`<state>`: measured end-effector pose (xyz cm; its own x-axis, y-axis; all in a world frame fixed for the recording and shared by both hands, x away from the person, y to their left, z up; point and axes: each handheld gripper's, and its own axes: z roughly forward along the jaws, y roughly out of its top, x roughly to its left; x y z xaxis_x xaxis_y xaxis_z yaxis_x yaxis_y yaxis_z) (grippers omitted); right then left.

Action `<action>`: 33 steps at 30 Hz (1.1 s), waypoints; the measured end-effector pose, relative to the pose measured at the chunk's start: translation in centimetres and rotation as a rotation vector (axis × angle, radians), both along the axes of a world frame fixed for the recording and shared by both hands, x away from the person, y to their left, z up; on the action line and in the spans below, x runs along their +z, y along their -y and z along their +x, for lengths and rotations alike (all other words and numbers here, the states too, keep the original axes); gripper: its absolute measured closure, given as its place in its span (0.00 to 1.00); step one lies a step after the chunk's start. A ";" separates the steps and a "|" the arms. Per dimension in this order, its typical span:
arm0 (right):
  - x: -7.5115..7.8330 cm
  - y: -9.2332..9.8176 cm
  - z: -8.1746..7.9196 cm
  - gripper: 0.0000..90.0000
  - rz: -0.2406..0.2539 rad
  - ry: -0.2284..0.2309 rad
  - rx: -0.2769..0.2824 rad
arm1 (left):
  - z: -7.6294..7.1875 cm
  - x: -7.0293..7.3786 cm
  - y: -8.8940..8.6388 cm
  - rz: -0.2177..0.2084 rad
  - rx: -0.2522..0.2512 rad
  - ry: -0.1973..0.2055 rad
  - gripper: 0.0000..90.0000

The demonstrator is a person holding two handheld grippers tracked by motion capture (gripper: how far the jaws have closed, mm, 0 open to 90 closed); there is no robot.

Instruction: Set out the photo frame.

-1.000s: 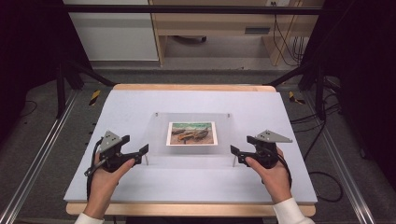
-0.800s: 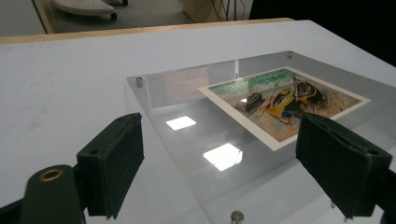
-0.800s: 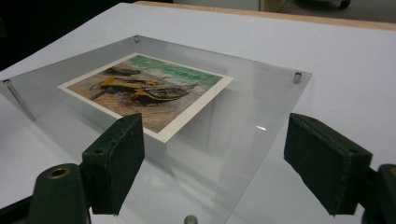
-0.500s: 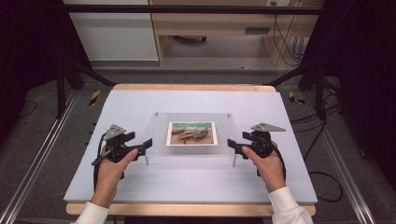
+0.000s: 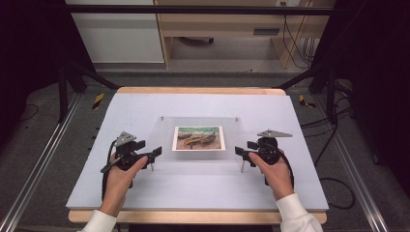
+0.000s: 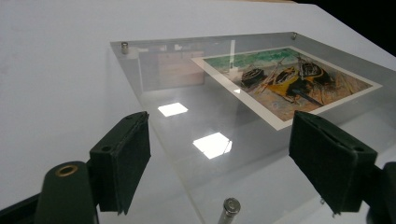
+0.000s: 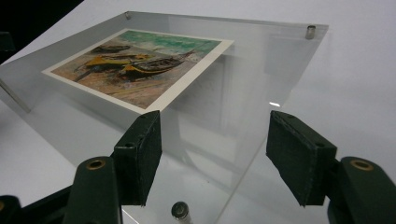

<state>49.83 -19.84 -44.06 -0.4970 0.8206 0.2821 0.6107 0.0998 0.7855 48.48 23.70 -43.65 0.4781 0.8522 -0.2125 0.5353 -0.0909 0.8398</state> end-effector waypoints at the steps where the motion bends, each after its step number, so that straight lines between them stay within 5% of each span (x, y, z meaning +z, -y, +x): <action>1: 0.0 0.0 -0.1 0.40 0.002 -0.007 -0.002 | 0.0 -0.1 0.0 -0.001 -0.002 -0.004 0.22; 19: -0.8 -0.1 -0.1 0.36 0.041 -0.052 0.006 | 0.2 -0.8 0.2 -0.014 0.001 -0.052 0.23; 33: -1.1 0.1 -0.2 0.34 0.077 -0.078 -0.002 | 0.6 -1.7 -0.2 -0.088 -0.001 -0.118 0.27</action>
